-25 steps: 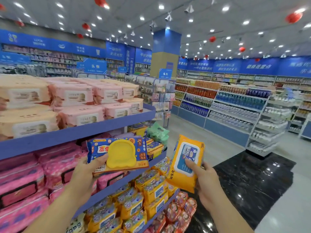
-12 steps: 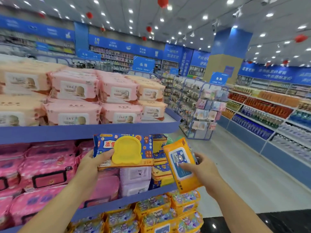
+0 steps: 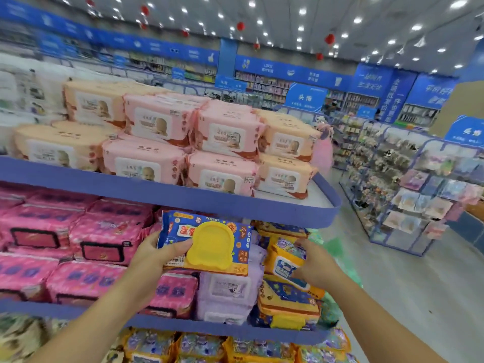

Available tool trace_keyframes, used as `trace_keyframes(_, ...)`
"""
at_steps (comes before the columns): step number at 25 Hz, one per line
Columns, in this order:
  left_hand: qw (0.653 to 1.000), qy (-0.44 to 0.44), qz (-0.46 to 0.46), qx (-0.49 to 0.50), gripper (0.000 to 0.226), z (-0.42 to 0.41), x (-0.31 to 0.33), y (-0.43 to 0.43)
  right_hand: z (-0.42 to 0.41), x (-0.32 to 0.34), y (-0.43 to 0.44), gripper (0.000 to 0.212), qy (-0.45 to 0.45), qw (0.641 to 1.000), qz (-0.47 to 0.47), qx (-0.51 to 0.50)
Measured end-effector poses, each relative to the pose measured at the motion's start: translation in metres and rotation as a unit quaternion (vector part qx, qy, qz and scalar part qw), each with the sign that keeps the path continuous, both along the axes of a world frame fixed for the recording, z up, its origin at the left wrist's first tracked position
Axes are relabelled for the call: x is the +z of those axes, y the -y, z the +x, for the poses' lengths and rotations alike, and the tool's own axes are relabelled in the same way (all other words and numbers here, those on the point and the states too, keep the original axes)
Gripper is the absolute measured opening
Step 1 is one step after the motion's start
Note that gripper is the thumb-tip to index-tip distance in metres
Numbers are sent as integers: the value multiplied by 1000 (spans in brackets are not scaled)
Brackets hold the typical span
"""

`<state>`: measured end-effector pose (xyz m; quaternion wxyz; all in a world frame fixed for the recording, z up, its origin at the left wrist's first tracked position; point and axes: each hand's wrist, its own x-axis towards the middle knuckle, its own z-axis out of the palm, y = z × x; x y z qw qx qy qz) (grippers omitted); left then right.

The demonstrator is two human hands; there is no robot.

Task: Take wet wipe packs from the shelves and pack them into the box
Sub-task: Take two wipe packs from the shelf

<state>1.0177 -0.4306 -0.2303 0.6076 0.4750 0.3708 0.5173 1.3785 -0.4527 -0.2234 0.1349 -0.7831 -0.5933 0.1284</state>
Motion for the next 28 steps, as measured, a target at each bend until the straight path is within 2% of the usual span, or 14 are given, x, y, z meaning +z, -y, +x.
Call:
trace_keyframes(4, 998, -6, -9, 63, 83, 21, 0, 16, 27, -22, -39, 87, 112, 990, 10, 84)
trace_keyframes(8, 995, -2, 4, 97, 101, 49, -4, 27, 49, -46, -57, 80, 130, 982, 33, 133)
trace_keyframes(12, 994, -11, -16, 107, 85, 67, -15, 32, 55, -51, -58, 79, 185, 971, 60, 137)
trace_keyframes(14, 995, -8, -9, 94, 85, 76, -14, 35, 60, -51, -56, 81, 172, 977, 51, 115)
trace_keyframes(18, 998, -25, 20, 61, 101, 86, -9, 37, 68, -48, -46, 78, 149, 981, 43, 118)
trace_keyframes(22, 999, -22, 14, 39, 87, 85, -14, 25, 60, -38, -26, 75, 118, 983, 47, 130)
trace_keyframes(26, 999, -23, -8, 28, 105, 71, -24, 9, 57, -27, 15, 69, 67, 992, 39, 100)
trace_keyframes(28, 999, -27, -16, 28, 114, 59, -25, 3, 52, -15, 32, 55, 18, 997, 61, 48)
